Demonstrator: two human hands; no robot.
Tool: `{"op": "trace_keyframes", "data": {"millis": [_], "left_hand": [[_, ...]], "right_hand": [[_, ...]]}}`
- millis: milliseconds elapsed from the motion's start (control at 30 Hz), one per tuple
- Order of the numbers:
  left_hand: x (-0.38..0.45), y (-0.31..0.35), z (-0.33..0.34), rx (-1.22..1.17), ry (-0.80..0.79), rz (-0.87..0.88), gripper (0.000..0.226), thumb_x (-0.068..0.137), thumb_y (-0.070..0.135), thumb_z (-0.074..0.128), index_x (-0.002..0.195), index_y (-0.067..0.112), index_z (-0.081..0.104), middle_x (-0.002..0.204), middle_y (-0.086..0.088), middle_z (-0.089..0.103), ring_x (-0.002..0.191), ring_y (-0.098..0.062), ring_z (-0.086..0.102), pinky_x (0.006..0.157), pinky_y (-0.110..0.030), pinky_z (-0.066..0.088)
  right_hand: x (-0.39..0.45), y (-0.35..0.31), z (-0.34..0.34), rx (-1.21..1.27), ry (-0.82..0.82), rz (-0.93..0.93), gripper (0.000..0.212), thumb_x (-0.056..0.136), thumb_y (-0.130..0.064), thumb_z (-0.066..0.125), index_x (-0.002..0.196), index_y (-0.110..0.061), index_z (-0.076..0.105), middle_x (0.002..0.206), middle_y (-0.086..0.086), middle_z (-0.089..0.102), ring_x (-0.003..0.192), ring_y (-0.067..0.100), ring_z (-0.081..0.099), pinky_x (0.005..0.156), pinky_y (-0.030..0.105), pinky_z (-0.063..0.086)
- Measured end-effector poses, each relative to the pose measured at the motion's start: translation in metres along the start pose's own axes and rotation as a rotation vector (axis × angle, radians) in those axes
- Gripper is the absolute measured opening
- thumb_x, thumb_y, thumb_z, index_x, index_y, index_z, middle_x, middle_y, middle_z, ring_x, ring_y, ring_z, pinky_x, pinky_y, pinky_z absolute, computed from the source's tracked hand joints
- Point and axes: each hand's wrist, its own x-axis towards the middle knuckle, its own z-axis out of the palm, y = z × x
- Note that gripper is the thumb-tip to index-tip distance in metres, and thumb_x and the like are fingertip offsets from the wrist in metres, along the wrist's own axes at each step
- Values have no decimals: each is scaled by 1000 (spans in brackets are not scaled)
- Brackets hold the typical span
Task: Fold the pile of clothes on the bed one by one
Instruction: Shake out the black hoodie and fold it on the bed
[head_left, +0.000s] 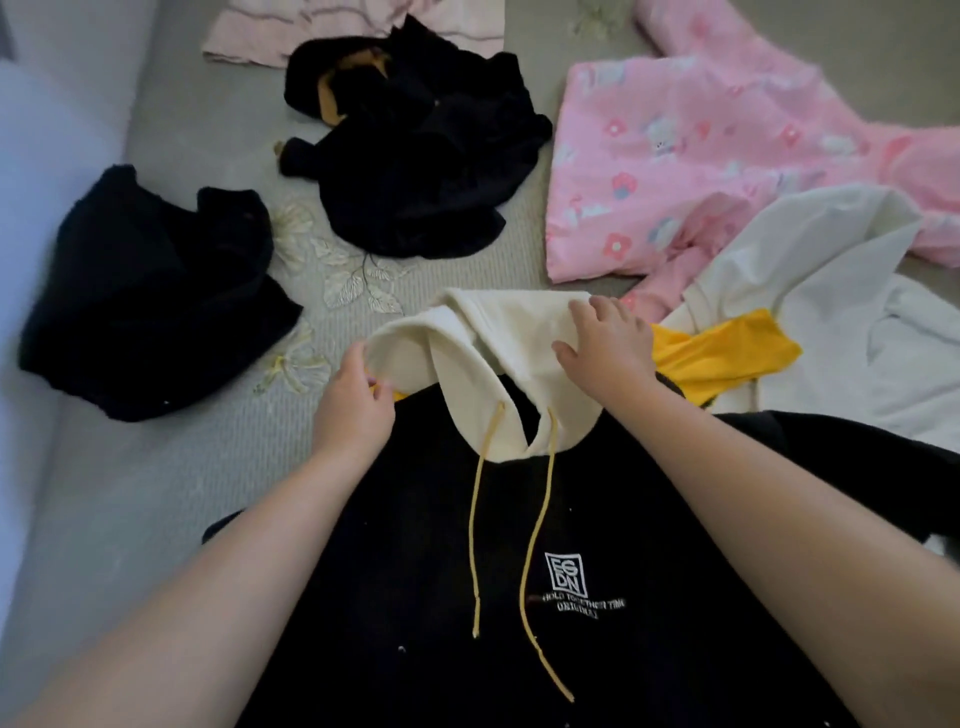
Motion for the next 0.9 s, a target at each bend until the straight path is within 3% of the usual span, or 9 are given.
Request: {"op": "trace_keyframes", "data": {"millis": [100, 167, 267, 433, 533, 600, 700, 800, 900], "left_hand": [[36, 2, 6, 13, -29, -37, 58, 94, 15, 45, 145, 19, 19, 115, -12, 58, 102, -26, 53, 76, -29, 34], [51, 1, 10, 5, -87, -89, 60, 94, 17, 46, 146, 25, 16, 119, -12, 58, 97, -23, 53, 74, -29, 35], [61, -5, 15, -49, -115, -108, 46, 93, 18, 49, 138, 19, 39, 125, -11, 58, 110, -26, 54, 87, -31, 38], [65, -6, 8, -100, -51, 3, 23, 95, 13, 44, 103, 5, 64, 97, -12, 68, 90, -23, 59, 70, -23, 35], [69, 14, -18, -252, 125, 175, 21, 94, 5, 43, 100, 1, 62, 90, -11, 65, 78, -15, 54, 63, -13, 34], [74, 38, -42, -245, 289, 440, 19, 91, -1, 44, 96, -3, 62, 80, -13, 62, 66, -11, 49, 60, -11, 35], [87, 59, -57, -25, 385, 768, 23, 87, 4, 43, 91, -9, 62, 86, -23, 65, 75, -24, 55, 62, -24, 39], [93, 70, -40, 95, 217, 549, 29, 92, 13, 36, 105, 0, 59, 106, -19, 60, 94, -35, 57, 67, -39, 44], [82, 63, 4, 342, -213, 301, 55, 92, 5, 35, 144, 20, 23, 151, -14, 16, 135, -35, 25, 103, -44, 32]], "right_hand": [[26, -4, 8, 0, -52, 124, 59, 88, -40, 53, 138, -18, 31, 143, 9, 33, 132, 28, 30, 103, 45, 25], [36, -2, 15, -9, -99, 172, 54, 87, -39, 53, 134, -19, 36, 135, 9, 44, 125, 28, 40, 100, 44, 26], [43, 2, 21, -13, -106, 181, 29, 89, -28, 47, 114, -20, 58, 116, 6, 61, 114, 26, 50, 99, 39, 23], [42, 10, -1, 315, 73, 85, 18, 87, -13, 57, 96, -6, 70, 103, 17, 67, 99, 30, 58, 85, 30, 36], [21, 24, -32, 619, 312, 94, 10, 81, -4, 64, 87, 0, 71, 87, 17, 69, 74, 7, 55, 65, 14, 34], [4, 39, -48, 728, 471, 144, 11, 80, -8, 64, 85, -1, 70, 81, 11, 65, 67, -9, 49, 66, 0, 33], [-10, 49, -50, 713, 588, 184, 15, 82, -10, 60, 88, 1, 68, 86, 10, 64, 79, -17, 52, 74, 8, 37], [0, 46, -36, 479, 405, 259, 22, 85, 1, 54, 105, 3, 62, 106, 22, 62, 103, 27, 57, 84, 32, 36], [6, 38, -19, 120, 41, 329, 44, 85, -6, 46, 129, -5, 43, 130, 19, 46, 121, 34, 40, 94, 43, 34]]}}
